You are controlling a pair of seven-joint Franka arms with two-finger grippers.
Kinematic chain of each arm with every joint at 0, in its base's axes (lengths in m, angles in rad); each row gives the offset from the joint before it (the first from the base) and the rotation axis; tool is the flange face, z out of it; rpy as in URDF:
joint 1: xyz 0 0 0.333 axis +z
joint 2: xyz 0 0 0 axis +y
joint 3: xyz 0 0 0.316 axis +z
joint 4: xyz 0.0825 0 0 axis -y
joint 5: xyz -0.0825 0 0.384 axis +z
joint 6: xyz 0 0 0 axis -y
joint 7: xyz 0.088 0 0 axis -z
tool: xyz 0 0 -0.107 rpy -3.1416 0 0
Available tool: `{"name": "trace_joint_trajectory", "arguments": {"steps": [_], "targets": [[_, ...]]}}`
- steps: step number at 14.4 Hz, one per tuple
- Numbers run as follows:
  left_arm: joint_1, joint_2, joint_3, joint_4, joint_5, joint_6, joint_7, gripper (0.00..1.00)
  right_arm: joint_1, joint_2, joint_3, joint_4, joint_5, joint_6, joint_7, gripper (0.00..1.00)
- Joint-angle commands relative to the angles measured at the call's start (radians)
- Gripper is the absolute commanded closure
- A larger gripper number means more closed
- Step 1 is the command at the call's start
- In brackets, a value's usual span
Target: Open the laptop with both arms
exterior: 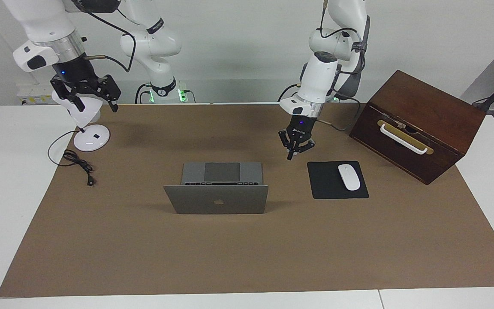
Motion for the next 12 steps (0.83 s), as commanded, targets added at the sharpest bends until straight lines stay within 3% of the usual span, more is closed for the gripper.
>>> {"name": "trace_joint_trajectory", "arguments": {"steps": [1, 7, 12], "targets": [[0.065, -0.052, -0.006, 0.06, 0.002, -0.168, 0.053, 1.0, -0.009, -0.006, 0.006, 0.003, -0.036, -0.01, -0.043, 0.0], [0.189, -0.118, -0.005, 0.154, 0.002, -0.439, 0.146, 1.0, -0.027, -0.001, 0.006, 0.003, -0.04, 0.01, -0.113, 0.0], [0.317, -0.115, -0.006, 0.272, 0.01, -0.639, 0.084, 0.98, -0.027, -0.006, 0.006, -0.004, -0.037, 0.008, -0.11, 0.0]]}}
